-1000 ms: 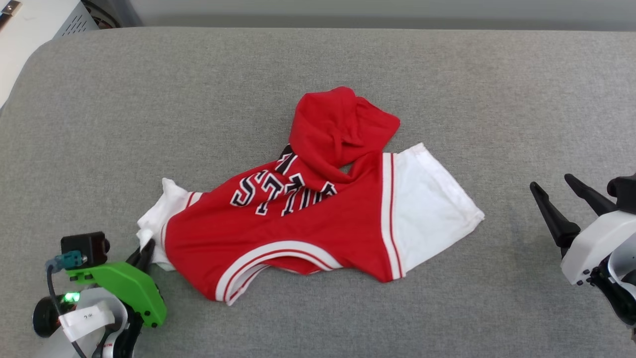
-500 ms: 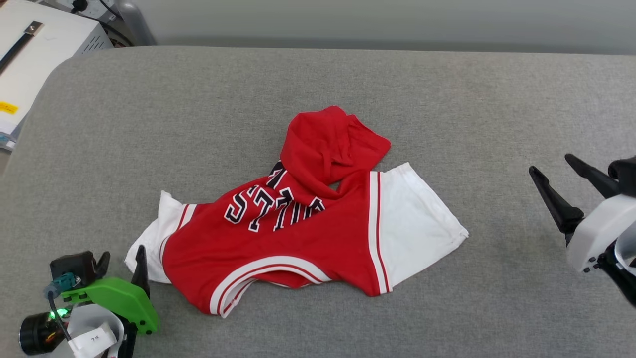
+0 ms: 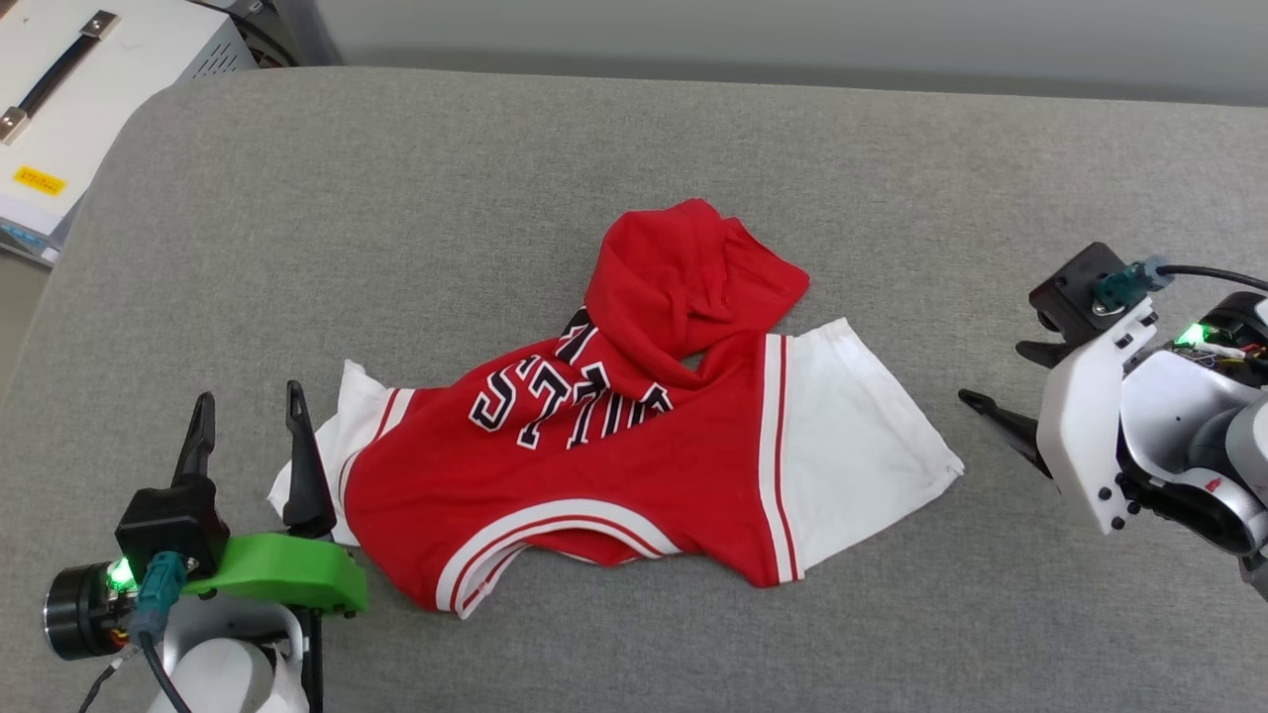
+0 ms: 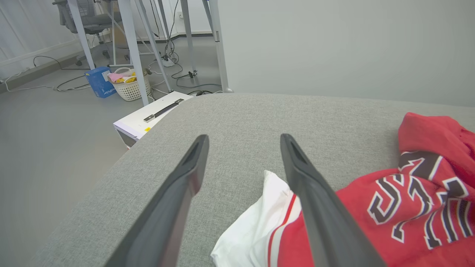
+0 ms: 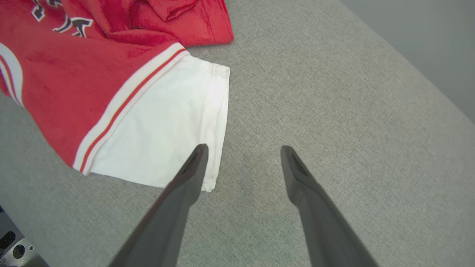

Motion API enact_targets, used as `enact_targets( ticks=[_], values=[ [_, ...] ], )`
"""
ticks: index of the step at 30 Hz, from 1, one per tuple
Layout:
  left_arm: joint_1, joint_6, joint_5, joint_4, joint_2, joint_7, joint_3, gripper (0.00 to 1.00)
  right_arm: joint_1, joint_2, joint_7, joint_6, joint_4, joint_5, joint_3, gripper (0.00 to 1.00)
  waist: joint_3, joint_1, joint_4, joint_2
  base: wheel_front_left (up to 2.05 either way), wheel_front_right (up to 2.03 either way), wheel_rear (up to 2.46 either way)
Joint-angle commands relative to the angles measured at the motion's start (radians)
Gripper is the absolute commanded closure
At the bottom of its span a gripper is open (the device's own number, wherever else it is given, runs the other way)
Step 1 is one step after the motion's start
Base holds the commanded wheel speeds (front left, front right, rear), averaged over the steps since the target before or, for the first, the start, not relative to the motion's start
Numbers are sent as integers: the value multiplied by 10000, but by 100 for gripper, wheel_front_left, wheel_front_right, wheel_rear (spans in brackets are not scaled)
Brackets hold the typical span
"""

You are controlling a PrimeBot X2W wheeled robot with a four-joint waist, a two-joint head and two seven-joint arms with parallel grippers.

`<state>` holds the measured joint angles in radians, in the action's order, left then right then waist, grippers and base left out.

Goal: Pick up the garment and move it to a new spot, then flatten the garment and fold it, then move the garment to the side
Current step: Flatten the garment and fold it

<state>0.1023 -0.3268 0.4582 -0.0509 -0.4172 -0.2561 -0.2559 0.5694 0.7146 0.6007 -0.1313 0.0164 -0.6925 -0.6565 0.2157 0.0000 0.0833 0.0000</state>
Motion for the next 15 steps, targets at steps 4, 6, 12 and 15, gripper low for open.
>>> enact_targets(
  ticks=[4,6,12,15],
  values=[
    [-289,101,-938,660,694,-55,304,0,692,-175,1153,6,707,-517,-681,0,347,0,250,0,0,0,0],
    [-272,272,-1256,802,989,-56,313,0,906,-296,1415,6,1133,-615,-965,0,513,0,368,0,0,0,0],
    [-30,794,-1877,795,1732,-56,486,0,1272,-782,1367,6,2670,-638,-1854,0,972,0,658,0,0,0,0],
    [36,992,-2090,685,1995,-56,628,0,1151,-1015,1266,6,3334,-751,-2396,0,1069,0,725,0,0,0,0]
  ],
)
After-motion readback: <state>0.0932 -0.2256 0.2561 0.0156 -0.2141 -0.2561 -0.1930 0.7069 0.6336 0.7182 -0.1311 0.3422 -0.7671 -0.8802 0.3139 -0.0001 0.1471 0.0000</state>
